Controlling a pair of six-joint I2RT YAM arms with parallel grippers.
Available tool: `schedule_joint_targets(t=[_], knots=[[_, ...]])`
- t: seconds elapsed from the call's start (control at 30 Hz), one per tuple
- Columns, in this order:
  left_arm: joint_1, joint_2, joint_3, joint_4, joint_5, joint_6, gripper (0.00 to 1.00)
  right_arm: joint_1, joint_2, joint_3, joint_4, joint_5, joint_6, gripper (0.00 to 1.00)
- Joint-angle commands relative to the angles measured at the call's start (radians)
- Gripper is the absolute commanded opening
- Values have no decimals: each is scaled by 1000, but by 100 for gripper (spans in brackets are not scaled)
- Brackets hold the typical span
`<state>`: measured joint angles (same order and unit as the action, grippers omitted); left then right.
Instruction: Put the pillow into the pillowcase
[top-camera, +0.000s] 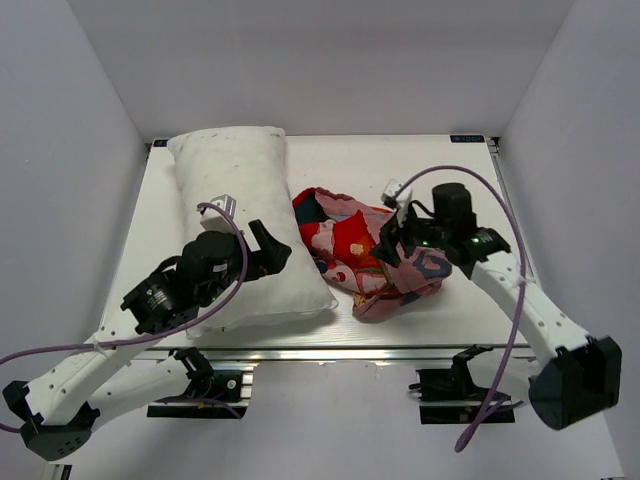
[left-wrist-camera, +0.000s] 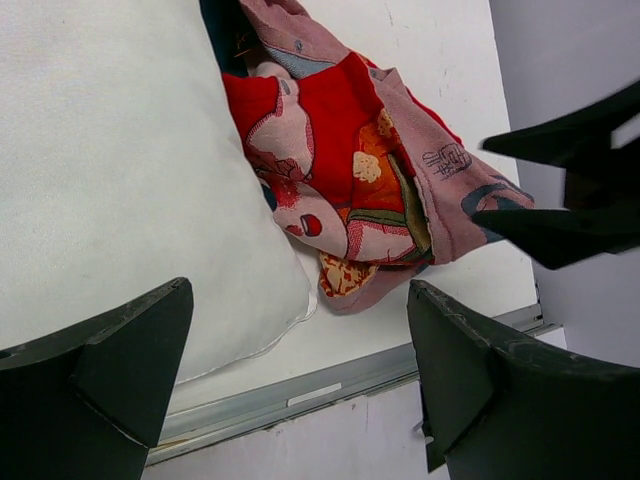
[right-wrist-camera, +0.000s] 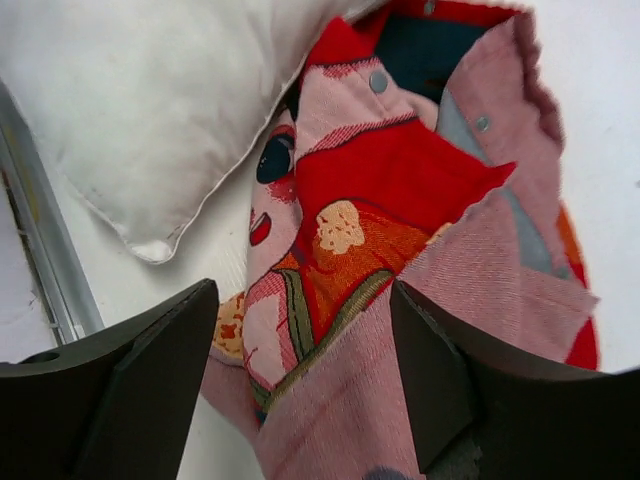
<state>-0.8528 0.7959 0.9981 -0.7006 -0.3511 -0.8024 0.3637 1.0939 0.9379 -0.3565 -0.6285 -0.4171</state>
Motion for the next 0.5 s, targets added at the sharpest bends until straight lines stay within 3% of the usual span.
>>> schedule_joint_targets(t=[0.0, 0.2, 0.47], knots=[[0, -27, 36, -5, -8, 0, 97, 59, 78, 5, 131, 163, 162, 74], [-2, -70, 10, -14, -3, -38, 97, 64, 242, 79, 154, 326, 159, 71], [-2, -75, -3, -30, 3, -44, 97, 90, 362, 110, 126, 319, 144, 63]])
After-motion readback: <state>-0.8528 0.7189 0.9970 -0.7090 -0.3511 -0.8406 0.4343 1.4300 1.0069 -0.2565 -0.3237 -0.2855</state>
